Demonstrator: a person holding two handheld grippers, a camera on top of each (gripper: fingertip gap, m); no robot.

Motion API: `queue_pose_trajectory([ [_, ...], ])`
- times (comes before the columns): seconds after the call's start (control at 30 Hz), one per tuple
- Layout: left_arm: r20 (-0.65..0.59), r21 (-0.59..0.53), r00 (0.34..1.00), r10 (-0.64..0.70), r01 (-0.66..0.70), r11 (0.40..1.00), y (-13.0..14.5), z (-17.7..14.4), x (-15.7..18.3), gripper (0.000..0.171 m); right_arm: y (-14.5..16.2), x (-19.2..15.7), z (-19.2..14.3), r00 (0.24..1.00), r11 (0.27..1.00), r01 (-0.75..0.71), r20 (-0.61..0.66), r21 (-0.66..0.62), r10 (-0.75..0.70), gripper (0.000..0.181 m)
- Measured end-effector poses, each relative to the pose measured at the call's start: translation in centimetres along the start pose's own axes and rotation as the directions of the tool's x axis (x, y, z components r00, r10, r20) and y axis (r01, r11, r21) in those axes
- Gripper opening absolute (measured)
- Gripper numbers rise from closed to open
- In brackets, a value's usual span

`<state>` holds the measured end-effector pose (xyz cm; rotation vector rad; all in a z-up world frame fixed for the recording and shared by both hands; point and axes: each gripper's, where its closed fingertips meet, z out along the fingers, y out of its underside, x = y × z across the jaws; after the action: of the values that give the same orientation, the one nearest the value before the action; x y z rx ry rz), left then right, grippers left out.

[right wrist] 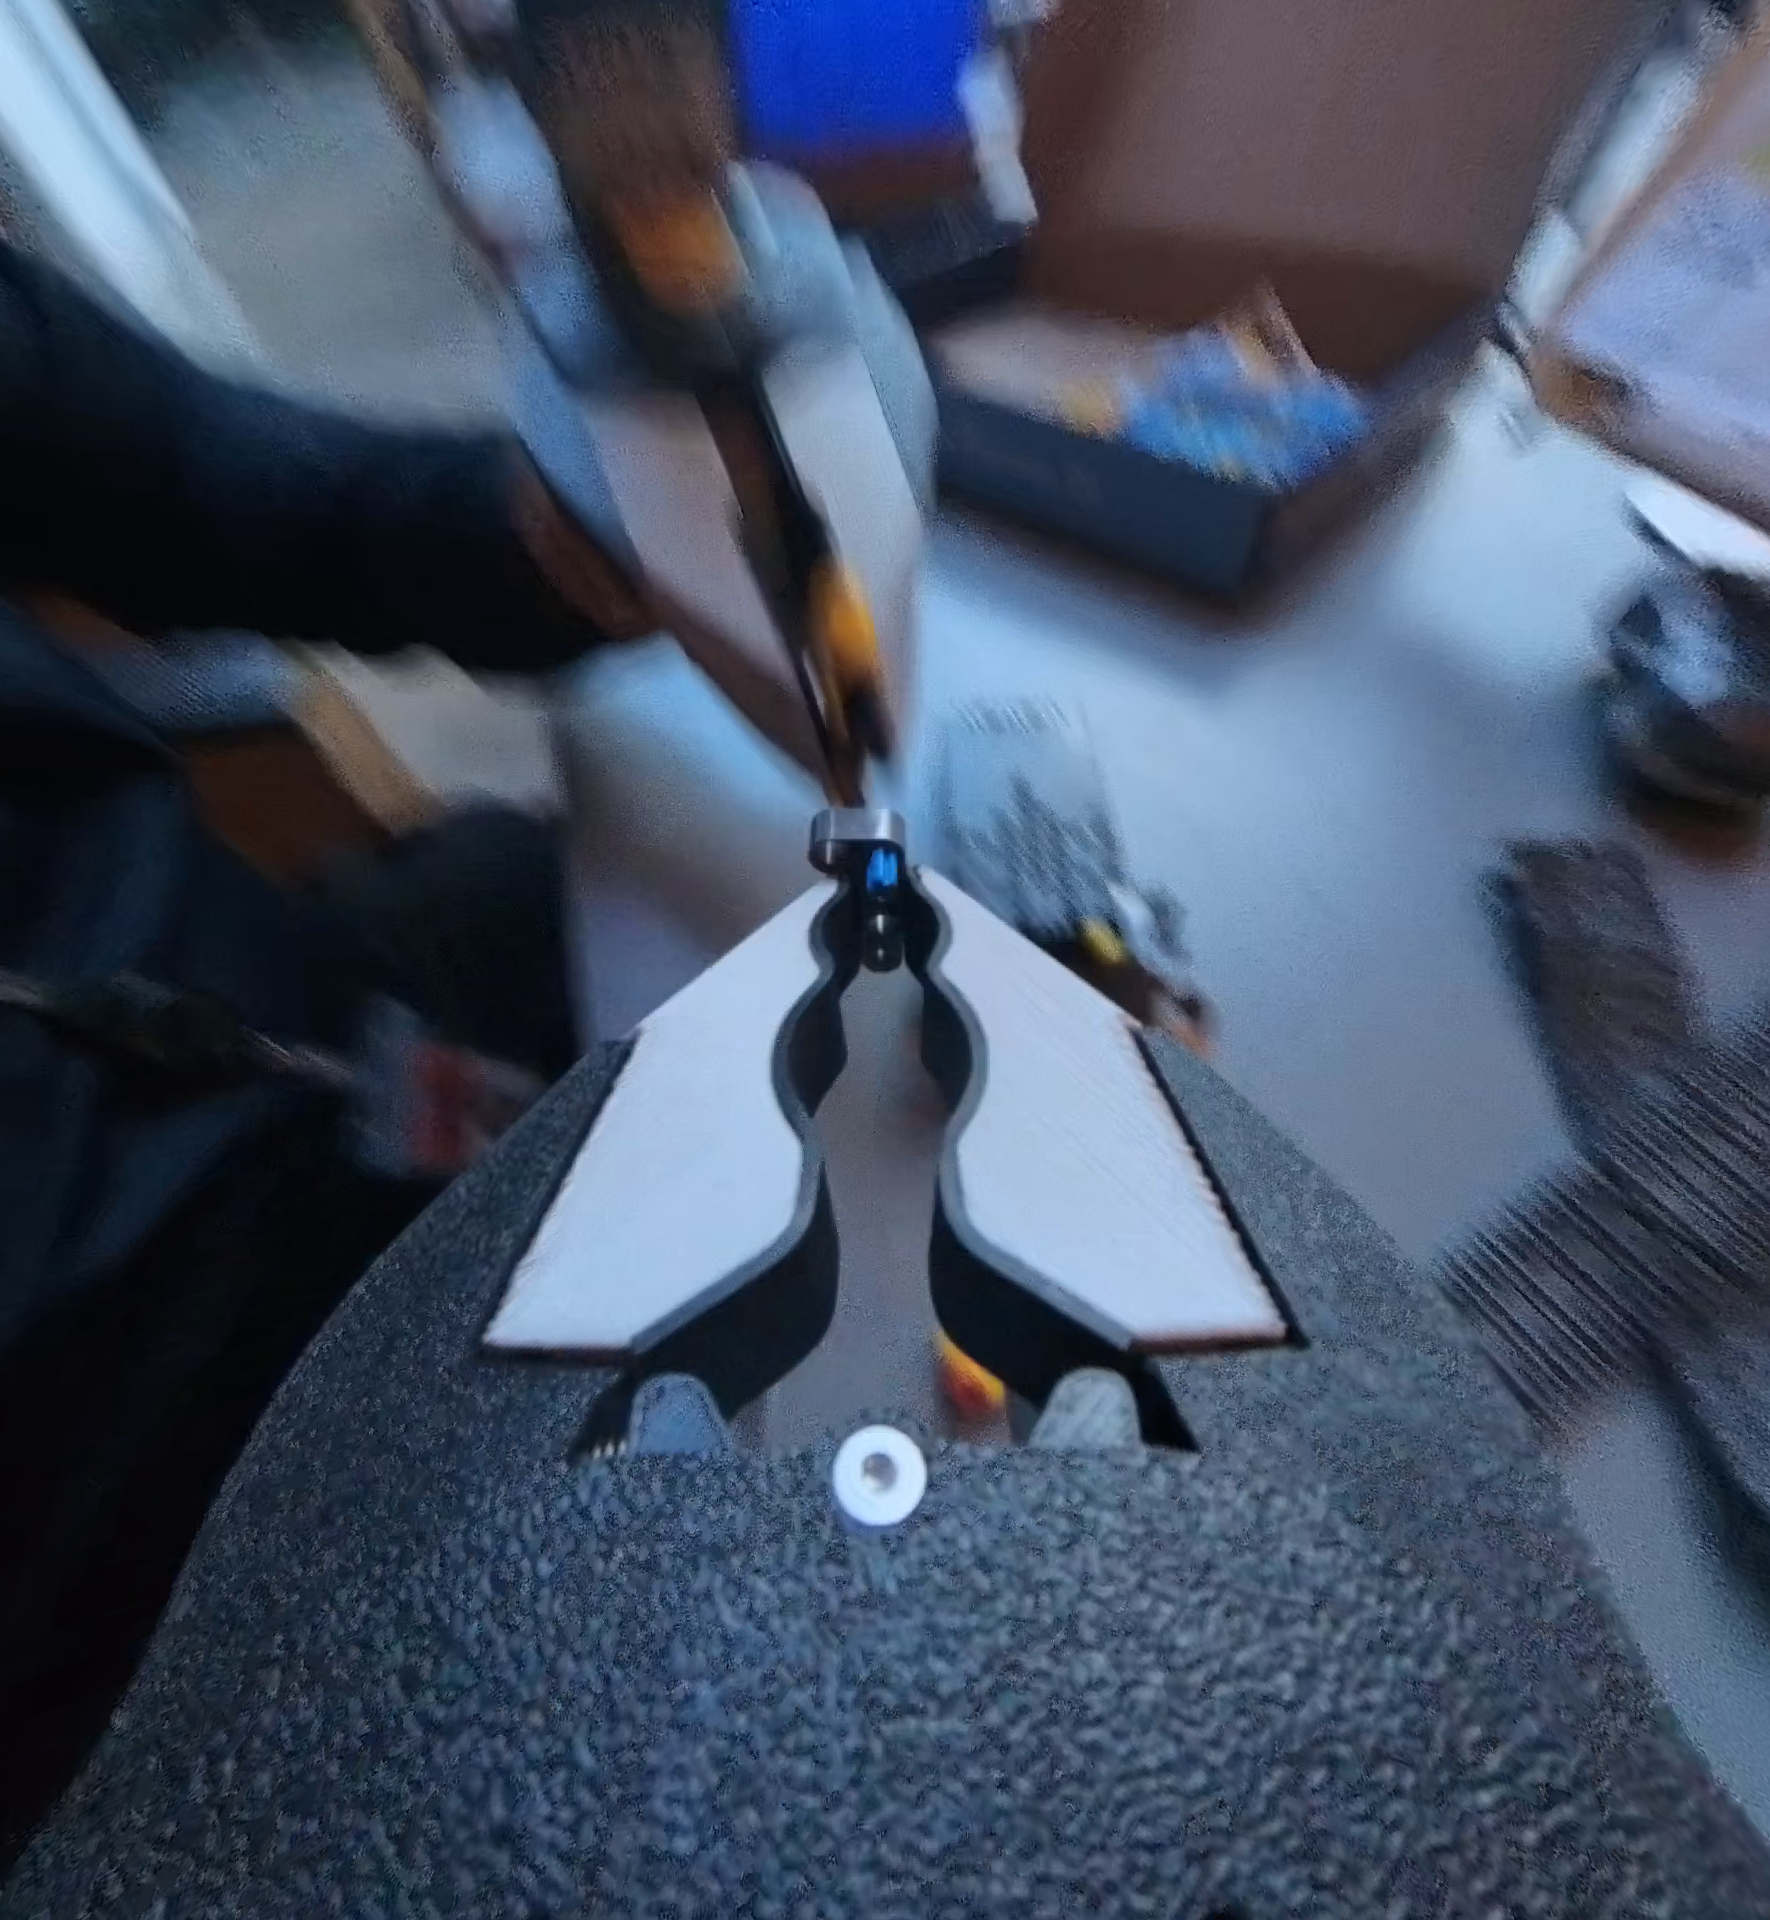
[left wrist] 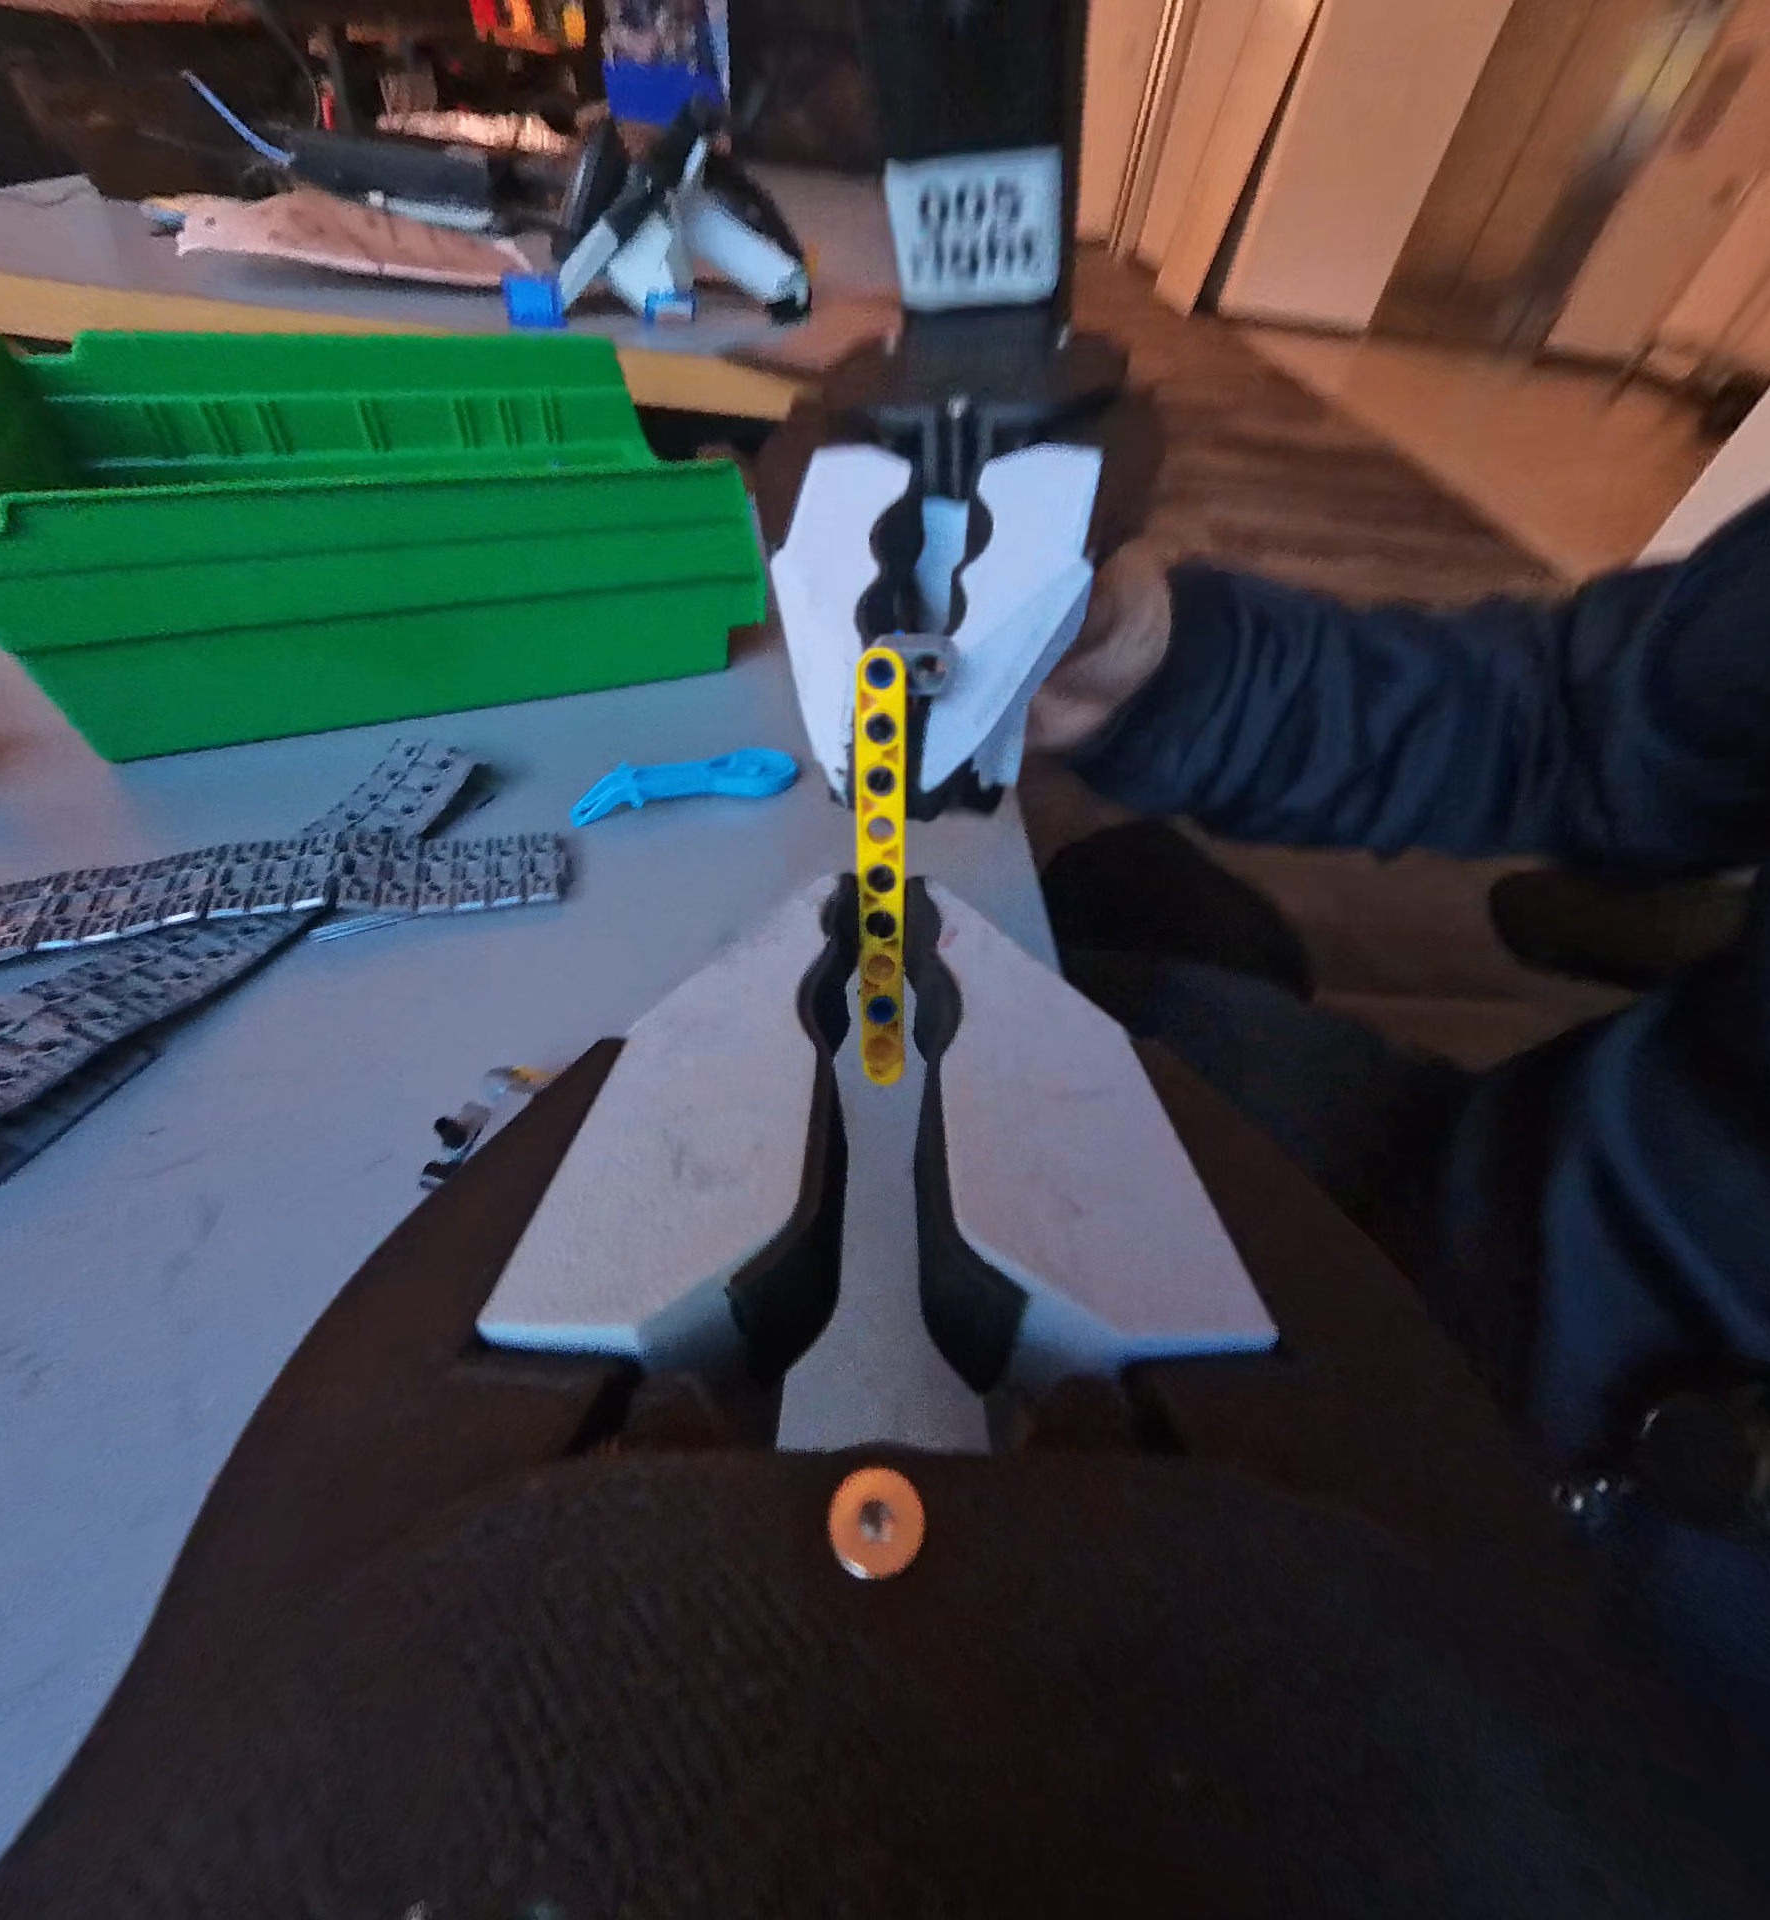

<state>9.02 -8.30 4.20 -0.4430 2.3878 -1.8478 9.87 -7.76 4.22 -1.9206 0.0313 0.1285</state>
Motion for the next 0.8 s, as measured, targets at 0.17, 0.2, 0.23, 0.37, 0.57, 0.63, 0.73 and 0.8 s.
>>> queue_pose_trajectory([
  [0.17,0.147,0.041,0.987,0.059,-0.066,0.997,-2.0,-4.6,-3.0,0.005,1.3,1.2,-2.3,0.997,0.999,-0.030,-0.074,-0.041,0.027,0.005],
  [0.2,0.145,0.008,0.987,0.070,-0.072,0.997,-1.7,-4.8,-3.1,0.005,1.0,1.4,-2.7,0.996,0.999,-0.032,-0.089,-0.023,0.030,0.005],
  [0.23,0.118,-0.033,0.991,0.060,-0.056,0.998,-1.0,-4.6,-2.9,0.005,1.0,1.8,-3.1,0.993,0.999,-0.041,-0.109,-0.024,0.038,0.005],
  [0.37,0.132,-0.171,0.990,0.046,-0.023,0.985,2.3,-2.9,-3.4,0.005,3.0,5.6,-6.2,0.950,0.988,-0.068,-0.311,-0.142,0.021,0.006],
  [0.57,0.052,-0.168,0.997,-0.057,0.065,0.984,4.8,-0.8,-2.3,0.006,12.6,8.6,-7.6,0.911,0.862,-0.255,-0.407,-0.438,0.062,0.016],
  [0.63,0.025,-0.147,0.998,-0.064,0.067,0.987,4.8,-0.3,-2.1,0.005,13.8,8.9,-7.0,0.910,0.852,-0.278,-0.406,-0.444,0.085,0.028],
  [0.73,0.045,-0.185,0.998,-0.052,0.059,0.981,5.6,0.1,-2.6,0.006,13.1,9.1,-7.4,0.904,0.868,-0.284,-0.416,-0.407,0.100,0.029],
  [0.8,0.056,-0.219,0.998,-0.027,0.038,0.975,6.1,0.0,-2.6,0.006,12.0,8.7,-8.2,0.908,0.892,-0.259,-0.408,-0.370,0.094,0.030],
])
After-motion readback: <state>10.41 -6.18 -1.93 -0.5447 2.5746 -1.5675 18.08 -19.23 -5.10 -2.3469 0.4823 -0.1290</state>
